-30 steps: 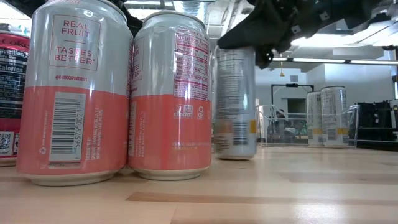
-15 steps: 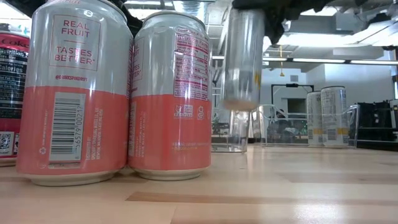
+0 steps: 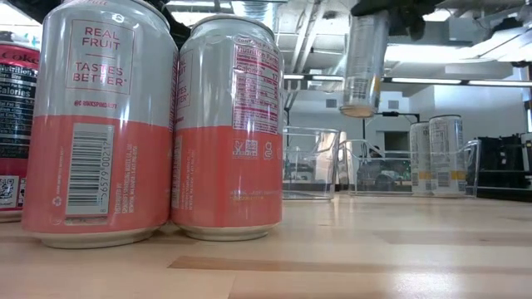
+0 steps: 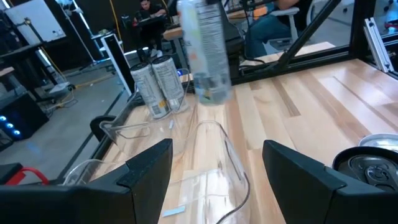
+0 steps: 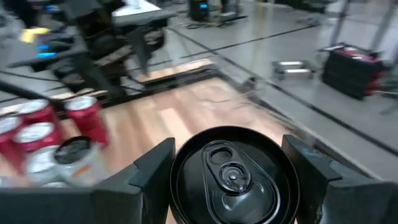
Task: Sort soda cans
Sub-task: Put the right black and white soda can in the right transparent bin, then put the black and white soda can in the right transparent bin
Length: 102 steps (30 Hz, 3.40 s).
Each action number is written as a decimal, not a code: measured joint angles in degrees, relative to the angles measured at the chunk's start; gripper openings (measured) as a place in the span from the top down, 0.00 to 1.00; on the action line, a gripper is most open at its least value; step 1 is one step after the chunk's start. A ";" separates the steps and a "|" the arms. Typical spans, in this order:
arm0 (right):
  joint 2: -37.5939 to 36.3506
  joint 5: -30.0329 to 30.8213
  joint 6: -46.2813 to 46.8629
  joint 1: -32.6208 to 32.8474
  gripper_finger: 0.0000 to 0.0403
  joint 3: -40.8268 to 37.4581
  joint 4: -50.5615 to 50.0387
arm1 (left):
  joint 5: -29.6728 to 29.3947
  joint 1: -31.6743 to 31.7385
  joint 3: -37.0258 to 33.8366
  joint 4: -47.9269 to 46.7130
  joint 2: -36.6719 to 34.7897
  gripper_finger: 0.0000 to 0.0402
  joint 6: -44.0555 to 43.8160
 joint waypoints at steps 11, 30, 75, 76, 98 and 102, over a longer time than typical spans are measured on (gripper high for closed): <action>-1.46 16.71 5.45 -9.54 0.40 0.02 -13.58 | 0.00 0.00 0.00 0.84 0.00 0.38 -0.29; -1.49 12.53 8.51 -28.10 0.40 -12.53 -3.76 | 0.00 -0.02 0.00 2.00 0.01 0.38 -0.32; 1.41 7.65 6.80 -38.42 0.17 -18.58 12.18 | 0.00 -0.02 0.00 2.62 0.02 0.39 -3.42; 1.12 7.65 6.40 -38.40 0.17 -18.58 12.18 | 0.00 -0.02 0.00 2.60 0.02 0.39 -3.52; -4.48 -17.13 -9.08 -13.87 0.19 -18.60 36.53 | 3.68 -0.02 0.02 -7.63 0.01 0.39 -3.97; -1.86 -17.46 -5.38 -11.15 0.19 -18.60 37.86 | 3.51 -0.03 2.37 -20.38 -1.75 0.39 -4.81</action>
